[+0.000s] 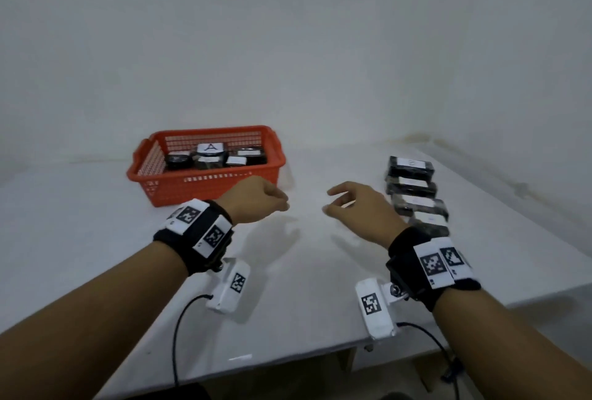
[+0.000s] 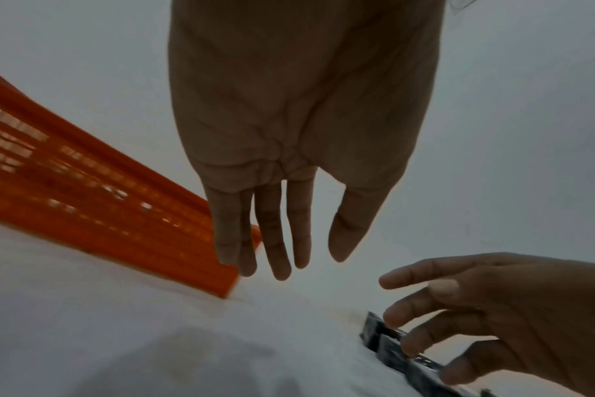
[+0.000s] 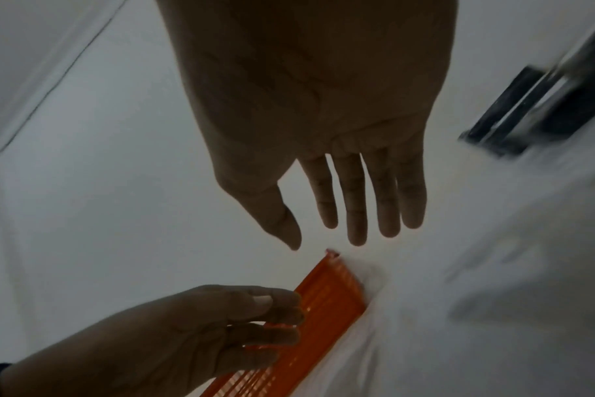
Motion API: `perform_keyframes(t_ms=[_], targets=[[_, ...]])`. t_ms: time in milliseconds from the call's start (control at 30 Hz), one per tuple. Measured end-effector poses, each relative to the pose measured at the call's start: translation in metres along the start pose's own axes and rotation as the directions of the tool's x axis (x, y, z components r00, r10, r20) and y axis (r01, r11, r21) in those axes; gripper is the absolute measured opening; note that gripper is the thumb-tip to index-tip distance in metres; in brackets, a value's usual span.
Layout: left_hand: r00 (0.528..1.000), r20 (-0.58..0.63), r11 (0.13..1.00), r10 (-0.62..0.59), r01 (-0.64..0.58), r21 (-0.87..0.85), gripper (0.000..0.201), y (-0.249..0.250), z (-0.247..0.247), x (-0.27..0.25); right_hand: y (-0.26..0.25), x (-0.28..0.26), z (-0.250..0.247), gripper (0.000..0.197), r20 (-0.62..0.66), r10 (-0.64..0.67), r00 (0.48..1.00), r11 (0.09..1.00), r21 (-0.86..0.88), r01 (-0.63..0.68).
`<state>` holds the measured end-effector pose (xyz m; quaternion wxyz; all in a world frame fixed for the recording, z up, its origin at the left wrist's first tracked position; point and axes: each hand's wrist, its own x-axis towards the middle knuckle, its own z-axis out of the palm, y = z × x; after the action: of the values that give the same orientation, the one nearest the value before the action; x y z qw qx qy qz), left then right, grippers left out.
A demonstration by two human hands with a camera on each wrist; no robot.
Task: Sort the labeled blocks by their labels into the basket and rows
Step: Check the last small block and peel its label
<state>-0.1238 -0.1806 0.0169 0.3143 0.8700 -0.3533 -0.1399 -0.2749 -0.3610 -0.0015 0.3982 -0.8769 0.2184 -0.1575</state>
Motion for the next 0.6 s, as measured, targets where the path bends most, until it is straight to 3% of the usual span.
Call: perform_keyframes(t_ms=[133, 233, 333, 467, 600], targets=[[0.995, 0.039, 0.99, -0.088, 0.083, 0.114, 0.036, -0.062, -0.043, -0.027, -0.041, 0.003, 0.055, 0.059, 0.281, -0.03, 0.959, 0.994, -0.091, 0.058], [0.988, 0.094, 0.963, -0.122, 0.095, 0.253, 0.05, -0.096, -0.067, -0.046, -0.065, 0.005, 0.093, 0.072, 0.42, -0.03, 0.907, 0.986, -0.139, 0.097], [0.979, 0.147, 0.923, -0.141, 0.076, 0.376, 0.063, -0.12, -0.079, -0.058, -0.084, 0.008, 0.126, 0.076, 0.478, -0.039, 0.878, 0.975, -0.174, 0.138], [0.987, 0.117, 0.923, -0.107, 0.055, 0.38, 0.07, -0.137, -0.081, -0.063, -0.106, 0.013, 0.157, 0.074, 0.491, -0.015, 0.871, 0.943, -0.284, 0.176], [0.993, 0.101, 0.894, -0.066, 0.014, 0.447, 0.066, -0.144, -0.078, -0.055, -0.121, 0.018, 0.172, 0.058, 0.468, -0.01, 0.883, 0.92, -0.341, 0.192]])
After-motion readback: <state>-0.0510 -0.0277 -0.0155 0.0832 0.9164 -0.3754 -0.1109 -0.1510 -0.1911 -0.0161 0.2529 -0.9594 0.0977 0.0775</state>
